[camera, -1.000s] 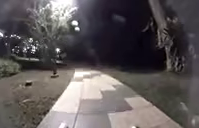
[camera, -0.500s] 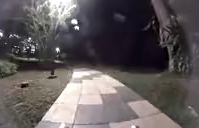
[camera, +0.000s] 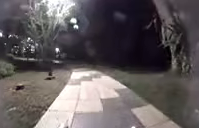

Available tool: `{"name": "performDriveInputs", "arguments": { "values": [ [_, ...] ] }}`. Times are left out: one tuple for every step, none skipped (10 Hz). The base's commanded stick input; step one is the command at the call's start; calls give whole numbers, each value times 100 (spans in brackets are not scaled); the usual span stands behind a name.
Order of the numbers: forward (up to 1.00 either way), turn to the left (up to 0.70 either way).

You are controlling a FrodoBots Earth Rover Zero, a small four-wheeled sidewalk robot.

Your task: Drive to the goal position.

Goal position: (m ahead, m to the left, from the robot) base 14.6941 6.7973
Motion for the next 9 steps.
{"name": "performDriveInputs", "arguments": {
  "values": [
    [45,0],
    [45,0],
    [45,0],
    [45,0],
    [45,0],
    [45,0],
    [45,0],
    [45,0],
    [45,0]
  ]
}}
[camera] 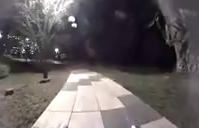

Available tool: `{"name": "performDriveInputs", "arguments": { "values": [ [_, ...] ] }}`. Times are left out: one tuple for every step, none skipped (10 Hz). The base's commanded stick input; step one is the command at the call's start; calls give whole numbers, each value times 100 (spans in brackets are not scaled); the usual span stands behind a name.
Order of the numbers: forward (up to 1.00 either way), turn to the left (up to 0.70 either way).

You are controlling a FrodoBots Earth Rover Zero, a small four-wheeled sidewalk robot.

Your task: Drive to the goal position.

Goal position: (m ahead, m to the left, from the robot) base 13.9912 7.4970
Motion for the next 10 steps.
{"name": "performDriveInputs", "arguments": {
  "values": [
    [45,0],
    [45,0],
    [45,0],
    [45,0],
    [45,0],
    [45,0],
    [45,0],
    [45,0],
    [45,0],
    [45,0]
  ]
}}
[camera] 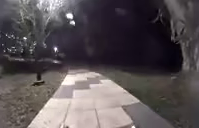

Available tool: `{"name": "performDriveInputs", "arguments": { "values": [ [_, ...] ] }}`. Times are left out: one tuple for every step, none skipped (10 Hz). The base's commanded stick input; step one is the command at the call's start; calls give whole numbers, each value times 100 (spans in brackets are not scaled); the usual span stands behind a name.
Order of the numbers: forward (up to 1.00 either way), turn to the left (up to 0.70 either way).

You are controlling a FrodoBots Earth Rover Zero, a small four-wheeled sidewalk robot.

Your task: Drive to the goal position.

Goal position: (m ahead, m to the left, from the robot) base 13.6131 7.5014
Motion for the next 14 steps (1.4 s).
{"name": "performDriveInputs", "arguments": {
  "values": [
    [45,0],
    [45,0],
    [45,0],
    [45,0],
    [45,0],
    [45,0],
    [45,0],
    [45,0],
    [45,0],
    [45,0],
    [45,0],
    [45,0],
    [45,0],
    [45,0]
  ]
}}
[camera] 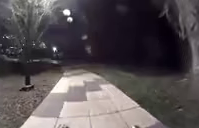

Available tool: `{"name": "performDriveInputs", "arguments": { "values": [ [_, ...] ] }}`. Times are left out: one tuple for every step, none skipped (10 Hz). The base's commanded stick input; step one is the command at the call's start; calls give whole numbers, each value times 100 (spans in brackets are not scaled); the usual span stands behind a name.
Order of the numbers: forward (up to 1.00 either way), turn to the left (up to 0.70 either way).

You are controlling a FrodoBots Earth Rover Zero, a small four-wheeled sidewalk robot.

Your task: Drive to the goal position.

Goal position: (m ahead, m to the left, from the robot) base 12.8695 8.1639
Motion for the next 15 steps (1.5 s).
{"name": "performDriveInputs", "arguments": {
  "values": [
    [45,0],
    [45,0],
    [45,0],
    [45,0],
    [45,0],
    [45,0],
    [45,0],
    [45,0],
    [45,0],
    [45,0],
    [45,1],
    [45,23],
    [45,27],
    [45,27],
    [45,27]
  ]
}}
